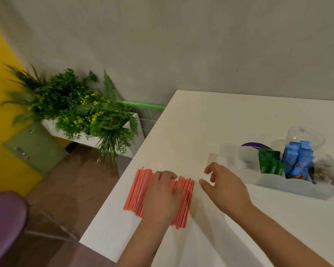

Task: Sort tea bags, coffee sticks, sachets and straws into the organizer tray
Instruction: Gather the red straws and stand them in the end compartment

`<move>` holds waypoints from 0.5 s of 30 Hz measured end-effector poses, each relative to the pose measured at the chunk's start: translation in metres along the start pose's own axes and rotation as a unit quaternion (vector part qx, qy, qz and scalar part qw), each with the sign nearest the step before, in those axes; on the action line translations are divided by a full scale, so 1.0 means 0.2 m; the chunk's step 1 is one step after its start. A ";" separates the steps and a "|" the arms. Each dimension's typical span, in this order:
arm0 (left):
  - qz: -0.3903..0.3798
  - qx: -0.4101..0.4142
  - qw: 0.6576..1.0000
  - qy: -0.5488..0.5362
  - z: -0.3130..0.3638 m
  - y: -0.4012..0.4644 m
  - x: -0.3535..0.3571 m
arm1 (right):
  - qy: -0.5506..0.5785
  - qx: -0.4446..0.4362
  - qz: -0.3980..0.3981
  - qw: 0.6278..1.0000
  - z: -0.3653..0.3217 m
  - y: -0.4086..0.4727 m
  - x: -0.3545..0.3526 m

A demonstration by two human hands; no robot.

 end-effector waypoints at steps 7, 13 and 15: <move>0.046 -0.060 0.997 0.015 -0.12 -0.08 -0.08 | 0.008 -0.012 -0.055 0.998 -0.07 -0.02 0.10; 0.044 -0.103 0.993 0.022 -0.21 -0.11 -0.12 | 0.002 -0.011 -0.081 0.997 -0.12 -0.06 0.15; 0.036 -0.102 0.994 0.028 -0.23 -0.09 -0.13 | -0.003 -0.004 -0.082 0.997 -0.13 -0.06 0.15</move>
Point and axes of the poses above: each hand's wrist, its own y-axis towards the middle knuckle, its own x-axis out of the palm, z = x × y, the point moved 3 cm from there along y, towards the middle knuckle, and after that the axes turned 6 degrees about -x, right-handed, at the moved point
